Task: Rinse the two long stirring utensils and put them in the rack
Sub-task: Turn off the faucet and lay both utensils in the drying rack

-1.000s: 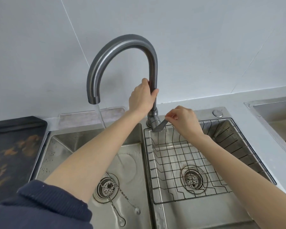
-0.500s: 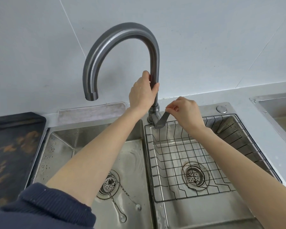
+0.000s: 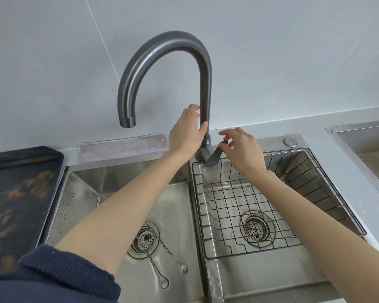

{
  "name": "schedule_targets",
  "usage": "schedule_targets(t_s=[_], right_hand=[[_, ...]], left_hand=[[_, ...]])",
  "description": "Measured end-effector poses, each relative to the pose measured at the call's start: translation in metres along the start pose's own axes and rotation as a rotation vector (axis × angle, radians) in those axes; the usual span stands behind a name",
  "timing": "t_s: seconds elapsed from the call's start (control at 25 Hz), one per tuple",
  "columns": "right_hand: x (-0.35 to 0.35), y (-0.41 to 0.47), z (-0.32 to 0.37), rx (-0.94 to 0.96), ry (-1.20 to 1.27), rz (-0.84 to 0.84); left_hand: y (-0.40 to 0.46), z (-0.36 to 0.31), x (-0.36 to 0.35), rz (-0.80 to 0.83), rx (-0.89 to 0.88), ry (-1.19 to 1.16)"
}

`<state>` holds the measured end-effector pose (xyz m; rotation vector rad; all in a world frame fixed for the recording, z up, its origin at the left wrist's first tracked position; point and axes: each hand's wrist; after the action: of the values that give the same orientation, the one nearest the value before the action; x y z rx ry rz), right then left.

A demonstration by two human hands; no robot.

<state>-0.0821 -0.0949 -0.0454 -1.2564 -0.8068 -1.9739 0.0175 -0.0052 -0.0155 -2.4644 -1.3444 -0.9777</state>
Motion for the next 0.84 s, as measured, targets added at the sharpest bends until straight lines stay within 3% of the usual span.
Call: schedule_targets(t_s=[0.28,0.84], right_hand=[[-0.006,-0.037,0.023,0.077,0.060,0.053],[-0.105,-0.113,0.089,0.188,-0.026,0.521]], left_hand=[[-0.060,0.049,0.025,0.063,0.041,0.084],[-0.161,0.187,0.059,0.131,0.493,0.100]])
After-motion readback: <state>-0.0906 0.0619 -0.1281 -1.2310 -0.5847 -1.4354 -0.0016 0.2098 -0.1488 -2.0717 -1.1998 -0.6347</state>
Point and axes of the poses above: each hand's wrist, its own y-axis towards the middle knuckle, its own x-axis out of the back of the hand, z = x × y, and after that the axes turned 15 degrees about -y, right-handed
